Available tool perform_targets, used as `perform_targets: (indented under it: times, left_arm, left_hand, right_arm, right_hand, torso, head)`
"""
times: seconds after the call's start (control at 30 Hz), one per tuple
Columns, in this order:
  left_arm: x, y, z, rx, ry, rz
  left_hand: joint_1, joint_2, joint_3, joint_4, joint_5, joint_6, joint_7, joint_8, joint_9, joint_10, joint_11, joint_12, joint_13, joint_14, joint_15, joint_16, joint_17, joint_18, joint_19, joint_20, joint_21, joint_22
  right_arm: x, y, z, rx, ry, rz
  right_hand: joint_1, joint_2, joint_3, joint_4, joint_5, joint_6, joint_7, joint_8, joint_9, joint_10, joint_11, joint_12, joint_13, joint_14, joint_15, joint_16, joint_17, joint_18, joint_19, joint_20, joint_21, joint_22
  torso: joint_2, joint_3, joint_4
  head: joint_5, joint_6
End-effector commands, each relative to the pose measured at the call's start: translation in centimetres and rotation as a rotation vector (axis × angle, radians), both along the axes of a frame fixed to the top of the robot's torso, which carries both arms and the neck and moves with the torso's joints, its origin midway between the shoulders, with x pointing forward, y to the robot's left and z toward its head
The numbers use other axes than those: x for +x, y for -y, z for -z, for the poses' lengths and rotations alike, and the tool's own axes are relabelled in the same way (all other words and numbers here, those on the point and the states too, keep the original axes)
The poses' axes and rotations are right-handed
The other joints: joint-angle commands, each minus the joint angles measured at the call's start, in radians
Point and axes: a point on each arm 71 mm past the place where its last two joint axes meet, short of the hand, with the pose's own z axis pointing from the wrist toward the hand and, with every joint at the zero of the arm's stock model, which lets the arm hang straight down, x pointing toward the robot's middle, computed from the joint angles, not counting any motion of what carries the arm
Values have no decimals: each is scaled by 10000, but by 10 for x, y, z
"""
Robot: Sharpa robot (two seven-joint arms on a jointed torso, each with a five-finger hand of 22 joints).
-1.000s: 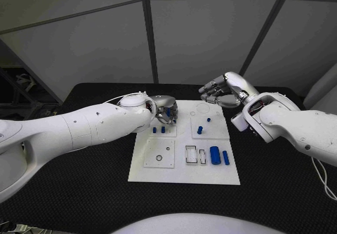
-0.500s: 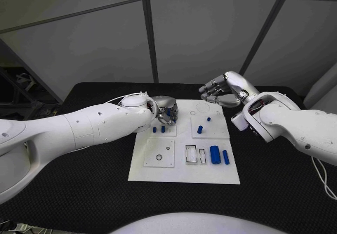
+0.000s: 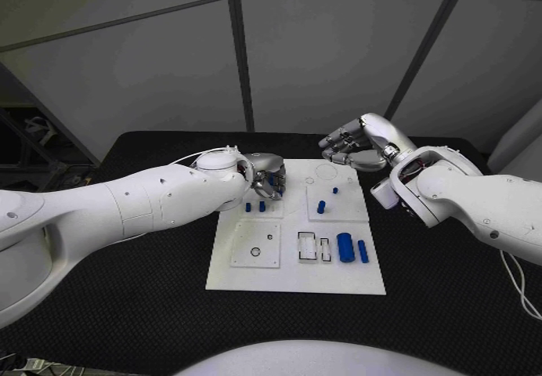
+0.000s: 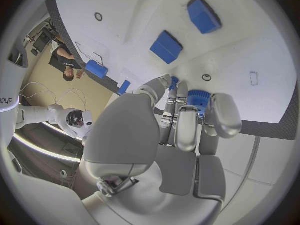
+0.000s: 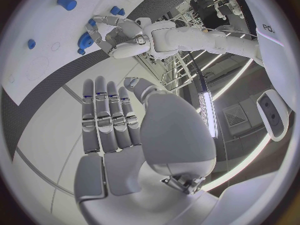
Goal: Assemble the parts on the task board
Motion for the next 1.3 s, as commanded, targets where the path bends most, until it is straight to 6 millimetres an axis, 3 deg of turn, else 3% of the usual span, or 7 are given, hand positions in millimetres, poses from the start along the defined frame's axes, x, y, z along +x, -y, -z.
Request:
perform_targets:
  times: [0.03, 0.33, 0.5, 1.13, 1.3]
  left_arm:
    - [-2, 1, 5, 207, -222, 88]
    - [-2, -1, 3, -38, 78, 97]
    - [-3, -3, 1, -265, 269, 98]
    - [-7, -22, -36, -1496, 782, -253]
    - [-8, -33, -37, -1476, 600, -458]
  left_hand:
    - [109, 46, 138, -16, -52, 82, 38, -70, -22, 147, 4, -102, -6, 190, 54, 56, 21, 321, 9, 41, 50, 33]
    - [324, 168, 751, -289, -77, 474, 77, -95, -57, 619, -14, -371, 6, 210, 28, 94, 45, 291, 58, 24, 246, 224]
    - [193, 38, 1104, -442, -92, 535, 122, -275, -138, 787, 26, -776, -4, 211, 58, 110, 28, 285, 51, 35, 289, 296]
    - [46, -34, 1235, -494, -107, 637, 162, -353, -170, 932, 41, -998, 18, 212, 80, 126, 25, 274, 65, 58, 354, 371]
    - [10, -49, 1241, -497, -113, 663, 160, -363, -173, 968, 40, -1032, 21, 212, 80, 129, 24, 273, 68, 60, 364, 382]
  right_arm:
    - [0, -2, -1, -12, 32, -100]
    - [0, -2, -1, -3, 49, -101]
    - [0, -1, -1, 0, 57, -98]
    - [1, 2, -1, -27, 68, -20]
    - [2, 2, -1, -34, 65, -3]
  right_hand:
    - [62, 20, -1, -29, -23, 42, 28, 9, 6, -82, 7, -21, -14, -76, -3, 6, -9, 78, 65, 7, -11, 9]
    - [62, 20, -1, -29, -23, 42, 28, 9, 6, -82, 7, -21, -14, -76, -3, 6, -9, 78, 65, 7, -11, 9]
    - [57, 30, -4, -28, -11, 50, 24, 11, 8, -78, 3, -19, -13, -73, -4, 8, -17, 77, 64, 6, -10, 13]
    - [57, 30, -4, -28, -11, 50, 24, 11, 8, -78, 3, -19, -13, -73, -4, 8, -17, 77, 64, 6, -10, 13]
    - [57, 30, -4, -28, -11, 50, 24, 11, 8, -78, 3, -19, -13, -73, -4, 8, -17, 77, 64, 6, -10, 13]
  torso:
    - [-8, 0, 2]
    - [-14, 0, 10]
    - [-24, -3, 15]
    - [-13, -5, 17]
    - [-17, 4, 16]
  head:
    - [-10, -10]
    - [-9, -2]
    - [-4, 38]
    - [45, 197]
    - [49, 175]
